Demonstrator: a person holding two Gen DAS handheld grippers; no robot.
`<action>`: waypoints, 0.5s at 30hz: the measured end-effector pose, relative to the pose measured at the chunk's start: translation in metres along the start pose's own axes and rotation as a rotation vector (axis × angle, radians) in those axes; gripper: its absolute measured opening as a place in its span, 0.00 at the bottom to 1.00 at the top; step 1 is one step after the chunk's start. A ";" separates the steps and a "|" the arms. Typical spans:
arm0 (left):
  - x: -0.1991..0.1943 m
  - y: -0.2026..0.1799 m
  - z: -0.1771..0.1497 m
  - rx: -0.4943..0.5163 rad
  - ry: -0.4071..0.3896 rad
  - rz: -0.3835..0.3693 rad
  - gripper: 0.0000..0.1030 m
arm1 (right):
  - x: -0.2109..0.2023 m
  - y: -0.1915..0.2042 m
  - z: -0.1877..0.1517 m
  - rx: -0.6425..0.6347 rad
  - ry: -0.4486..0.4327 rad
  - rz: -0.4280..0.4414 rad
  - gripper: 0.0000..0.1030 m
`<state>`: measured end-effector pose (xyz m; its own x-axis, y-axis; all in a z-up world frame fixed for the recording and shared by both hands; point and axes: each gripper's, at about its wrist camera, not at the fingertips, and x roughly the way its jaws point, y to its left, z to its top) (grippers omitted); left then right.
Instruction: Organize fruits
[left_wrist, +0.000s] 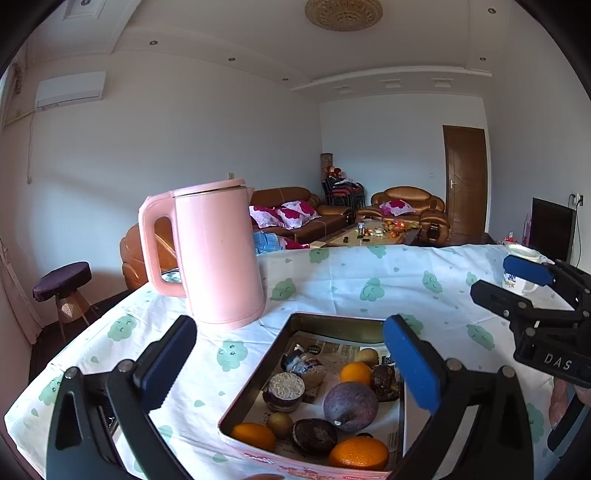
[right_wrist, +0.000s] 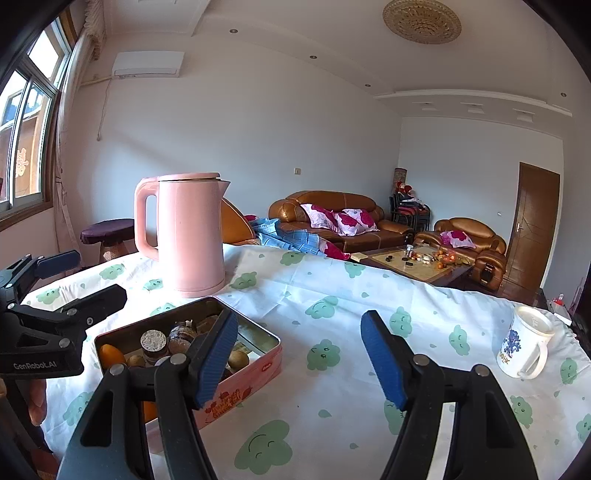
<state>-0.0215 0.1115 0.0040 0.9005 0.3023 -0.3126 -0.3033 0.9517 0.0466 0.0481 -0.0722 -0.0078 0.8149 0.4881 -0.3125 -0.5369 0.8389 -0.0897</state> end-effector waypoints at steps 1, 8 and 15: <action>0.000 0.000 0.000 0.001 -0.002 0.000 1.00 | 0.000 -0.001 -0.001 0.002 0.001 -0.002 0.68; 0.003 -0.004 -0.001 0.015 0.008 0.012 1.00 | 0.001 -0.002 -0.005 0.005 0.011 0.000 0.69; 0.002 -0.006 -0.003 0.017 0.003 0.012 1.00 | 0.002 -0.007 -0.009 0.012 0.023 -0.002 0.69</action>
<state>-0.0188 0.1058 0.0001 0.8959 0.3136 -0.3147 -0.3088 0.9488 0.0665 0.0511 -0.0793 -0.0161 0.8109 0.4805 -0.3339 -0.5321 0.8429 -0.0793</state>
